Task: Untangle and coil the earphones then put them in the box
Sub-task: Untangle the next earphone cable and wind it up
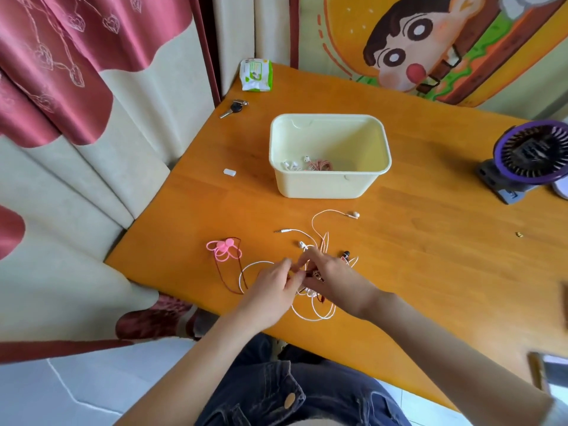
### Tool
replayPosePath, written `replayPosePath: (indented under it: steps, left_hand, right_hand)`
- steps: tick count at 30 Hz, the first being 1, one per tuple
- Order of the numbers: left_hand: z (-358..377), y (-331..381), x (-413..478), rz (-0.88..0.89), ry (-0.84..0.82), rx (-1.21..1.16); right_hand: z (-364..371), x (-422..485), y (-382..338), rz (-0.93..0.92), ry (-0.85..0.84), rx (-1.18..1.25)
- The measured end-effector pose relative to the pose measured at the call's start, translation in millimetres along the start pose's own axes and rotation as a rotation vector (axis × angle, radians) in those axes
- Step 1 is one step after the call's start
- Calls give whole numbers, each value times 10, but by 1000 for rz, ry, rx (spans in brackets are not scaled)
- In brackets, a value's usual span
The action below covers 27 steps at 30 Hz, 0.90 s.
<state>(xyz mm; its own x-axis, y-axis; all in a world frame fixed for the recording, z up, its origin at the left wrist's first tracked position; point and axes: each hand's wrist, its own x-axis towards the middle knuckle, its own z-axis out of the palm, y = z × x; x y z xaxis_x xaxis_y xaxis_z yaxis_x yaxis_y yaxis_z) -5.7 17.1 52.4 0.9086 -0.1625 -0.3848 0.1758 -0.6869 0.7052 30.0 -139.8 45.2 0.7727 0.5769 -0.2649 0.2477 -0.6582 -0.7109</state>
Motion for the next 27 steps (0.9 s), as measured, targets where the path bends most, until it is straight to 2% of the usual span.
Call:
replayPosePath:
  steps: [5, 11, 15, 18, 21, 27]
  left_hand:
    - [25, -47, -33, 128, 133, 118]
    - [-56, -113, -33, 81, 87, -146]
    - [-123, -107, -80, 112, 42, -206]
    - [-206, -206, -86, 107, 59, -226]
    - [-268, -311, -61, 92, 106, -270]
    - [-600, -283, 41, 63, 321, -719]
  right_hand:
    - [92, -101, 133, -15, 109, 97]
    - [207, -184, 133, -50, 427, 39]
    - [278, -134, 47, -28, 384, 96]
    - [308, -72, -30, 36, 326, 168]
    - [309, -47, -57, 112, 354, 226]
    - [148, -68, 351, 468, 485, 246]
